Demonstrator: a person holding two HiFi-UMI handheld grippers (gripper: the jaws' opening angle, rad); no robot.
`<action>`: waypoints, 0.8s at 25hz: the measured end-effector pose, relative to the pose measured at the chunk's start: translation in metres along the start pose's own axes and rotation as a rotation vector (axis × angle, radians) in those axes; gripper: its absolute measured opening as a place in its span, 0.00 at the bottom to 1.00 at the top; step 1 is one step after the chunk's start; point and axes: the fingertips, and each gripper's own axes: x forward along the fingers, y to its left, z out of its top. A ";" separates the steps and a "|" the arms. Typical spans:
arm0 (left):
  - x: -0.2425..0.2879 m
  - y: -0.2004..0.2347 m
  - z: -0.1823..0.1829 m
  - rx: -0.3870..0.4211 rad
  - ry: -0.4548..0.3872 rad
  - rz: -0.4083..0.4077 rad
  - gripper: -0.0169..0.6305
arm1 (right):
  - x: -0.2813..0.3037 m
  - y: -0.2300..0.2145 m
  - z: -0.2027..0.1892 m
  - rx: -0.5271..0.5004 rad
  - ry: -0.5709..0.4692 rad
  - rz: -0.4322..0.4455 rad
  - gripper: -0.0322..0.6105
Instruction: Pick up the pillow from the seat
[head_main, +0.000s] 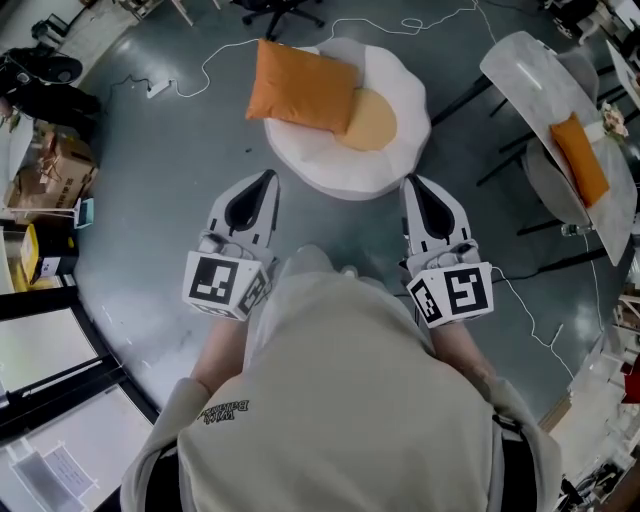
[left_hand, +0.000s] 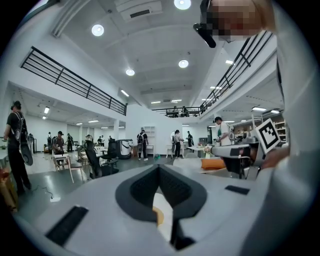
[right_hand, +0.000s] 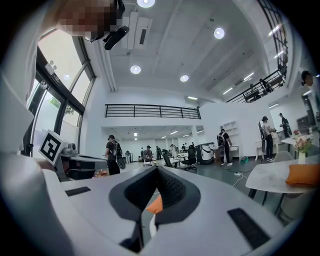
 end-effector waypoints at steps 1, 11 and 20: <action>0.001 0.002 -0.001 0.002 0.002 0.008 0.04 | 0.000 -0.002 -0.002 0.001 0.004 0.001 0.06; 0.013 0.023 -0.008 0.009 0.004 0.054 0.04 | 0.014 -0.012 -0.014 -0.003 0.019 0.016 0.06; 0.045 0.058 -0.020 -0.056 -0.013 0.032 0.04 | 0.054 -0.021 -0.026 -0.022 0.040 0.003 0.06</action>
